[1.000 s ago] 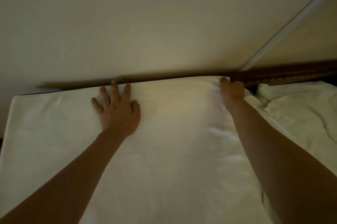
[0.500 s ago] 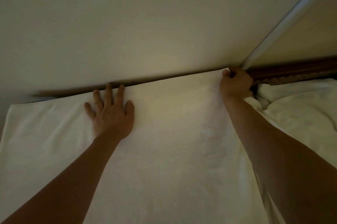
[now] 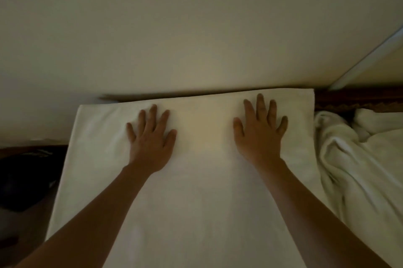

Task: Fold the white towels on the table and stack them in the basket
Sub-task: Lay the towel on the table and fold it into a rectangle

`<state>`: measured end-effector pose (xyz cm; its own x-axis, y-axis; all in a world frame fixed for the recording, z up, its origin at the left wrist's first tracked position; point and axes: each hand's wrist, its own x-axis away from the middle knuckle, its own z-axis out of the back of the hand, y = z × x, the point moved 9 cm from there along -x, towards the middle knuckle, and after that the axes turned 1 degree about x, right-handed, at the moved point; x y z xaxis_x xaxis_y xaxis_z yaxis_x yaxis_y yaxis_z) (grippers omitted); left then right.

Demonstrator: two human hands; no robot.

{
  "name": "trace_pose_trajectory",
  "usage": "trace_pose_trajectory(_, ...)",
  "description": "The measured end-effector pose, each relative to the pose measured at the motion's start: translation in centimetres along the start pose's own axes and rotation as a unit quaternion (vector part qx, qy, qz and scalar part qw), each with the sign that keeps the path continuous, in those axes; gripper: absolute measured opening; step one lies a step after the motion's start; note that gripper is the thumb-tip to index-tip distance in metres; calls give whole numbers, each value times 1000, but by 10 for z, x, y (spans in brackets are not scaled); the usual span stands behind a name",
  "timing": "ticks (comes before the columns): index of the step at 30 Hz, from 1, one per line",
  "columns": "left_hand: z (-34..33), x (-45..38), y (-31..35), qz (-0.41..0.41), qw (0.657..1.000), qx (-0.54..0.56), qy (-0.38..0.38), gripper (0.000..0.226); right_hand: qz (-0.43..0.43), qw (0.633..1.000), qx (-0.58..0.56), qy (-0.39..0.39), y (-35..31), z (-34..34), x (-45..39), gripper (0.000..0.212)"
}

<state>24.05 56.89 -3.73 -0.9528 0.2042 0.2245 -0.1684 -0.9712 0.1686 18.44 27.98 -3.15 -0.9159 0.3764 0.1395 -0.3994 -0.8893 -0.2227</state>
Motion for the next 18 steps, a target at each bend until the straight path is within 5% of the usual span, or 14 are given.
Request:
trace_pose_trajectory(8,29,-10,-175,155,988,0,14,77,10,999,36,8,-2,-13,4,71)
trace_pose_trajectory(13,40,-7,-229,226,955,181,64,72,-5,999,53,-2,-1,-14,1,69)
trace_pose_trajectory(18,39,-5,-233,232,905,336,121,56,-163,986,-27,-25,-55,-32,42,66)
